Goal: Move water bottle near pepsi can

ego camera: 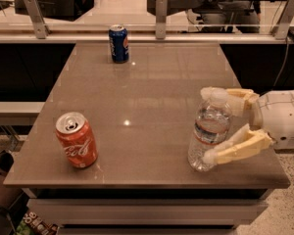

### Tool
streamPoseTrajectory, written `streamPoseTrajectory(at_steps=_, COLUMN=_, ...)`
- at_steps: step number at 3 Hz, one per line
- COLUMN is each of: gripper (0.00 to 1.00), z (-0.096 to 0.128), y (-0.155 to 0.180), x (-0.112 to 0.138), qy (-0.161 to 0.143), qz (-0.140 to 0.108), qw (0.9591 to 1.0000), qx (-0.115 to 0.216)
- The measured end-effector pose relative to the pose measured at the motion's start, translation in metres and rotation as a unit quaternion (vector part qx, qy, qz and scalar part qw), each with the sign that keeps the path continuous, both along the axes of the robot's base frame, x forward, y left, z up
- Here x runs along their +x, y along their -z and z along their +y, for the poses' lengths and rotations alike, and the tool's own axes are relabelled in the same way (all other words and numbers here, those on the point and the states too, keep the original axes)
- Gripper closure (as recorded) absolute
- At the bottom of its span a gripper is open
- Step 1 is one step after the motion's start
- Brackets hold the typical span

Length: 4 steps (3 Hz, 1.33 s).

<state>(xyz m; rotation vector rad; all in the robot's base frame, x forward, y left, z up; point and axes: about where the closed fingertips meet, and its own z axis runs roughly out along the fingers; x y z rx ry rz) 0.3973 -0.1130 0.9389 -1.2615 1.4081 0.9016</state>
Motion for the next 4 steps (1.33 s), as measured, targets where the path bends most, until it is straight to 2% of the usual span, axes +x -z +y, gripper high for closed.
streamPoseTrajectory(at_steps=3, gripper=0.88, z=0.0067, y=-0.0037, x=-0.0018, qy=-0.005, qz=-0.004, qw=1.0000, qx=-0.003)
streamPoseTrajectory(at_steps=4, gripper=1.00, z=0.0089, y=-0.0051, x=-0.0025, qy=-0.007, qz=-0.005, qw=1.0000, qx=-0.005)
